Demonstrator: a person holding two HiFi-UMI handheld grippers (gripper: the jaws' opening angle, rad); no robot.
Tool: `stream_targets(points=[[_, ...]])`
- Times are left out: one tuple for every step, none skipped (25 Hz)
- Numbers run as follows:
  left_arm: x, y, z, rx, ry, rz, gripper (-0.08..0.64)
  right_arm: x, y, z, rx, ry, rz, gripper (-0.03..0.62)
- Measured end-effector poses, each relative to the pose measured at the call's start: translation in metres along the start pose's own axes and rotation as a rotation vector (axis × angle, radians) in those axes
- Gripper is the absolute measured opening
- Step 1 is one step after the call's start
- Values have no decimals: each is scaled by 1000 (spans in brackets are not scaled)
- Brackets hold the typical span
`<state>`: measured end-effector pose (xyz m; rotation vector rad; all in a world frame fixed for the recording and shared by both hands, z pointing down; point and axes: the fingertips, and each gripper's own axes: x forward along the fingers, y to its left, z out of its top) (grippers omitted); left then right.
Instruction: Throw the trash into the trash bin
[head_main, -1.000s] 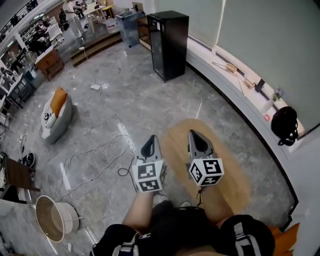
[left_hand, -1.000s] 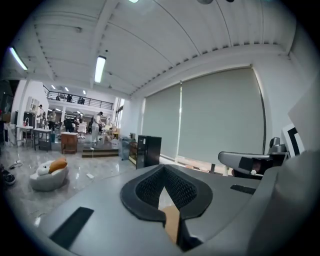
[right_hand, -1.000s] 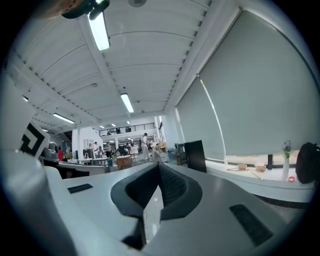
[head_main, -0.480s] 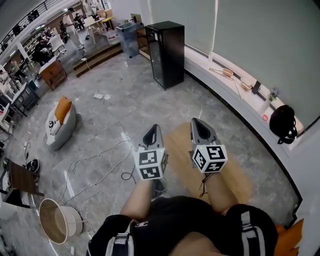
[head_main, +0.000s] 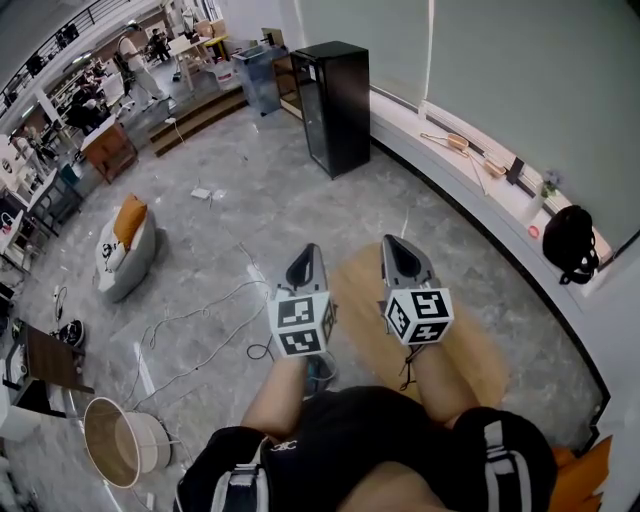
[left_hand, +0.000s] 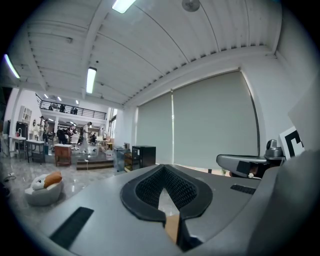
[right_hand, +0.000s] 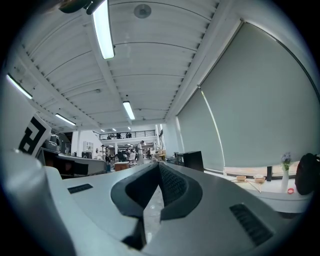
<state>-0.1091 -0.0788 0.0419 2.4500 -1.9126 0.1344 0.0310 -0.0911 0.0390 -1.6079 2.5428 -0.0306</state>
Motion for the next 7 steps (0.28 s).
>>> stream_targets(points=[[-1, -1, 0, 1, 0, 2, 12, -1, 0, 0, 1, -1, 2, 11], [-1, -2, -1, 2, 0, 3, 12, -2, -1, -1, 3, -1, 3, 11], [-1, -3, -1, 4, 1, 3, 12, -4, -2, -1, 6, -2, 4, 11], [-1, -6, -2, 4, 3, 3, 12, -5, -4, -1, 8, -2, 5, 11], [-1, -8, -2, 3, 5, 3, 12, -6, -5, -2, 10, -3, 5, 11], [-2, -10, -2, 2, 6, 3, 12, -8, -7, -2, 11, -3, 5, 11], [-2, -12, -2, 1, 7, 2, 12, -10, -8, -2, 12, -3, 5, 11]])
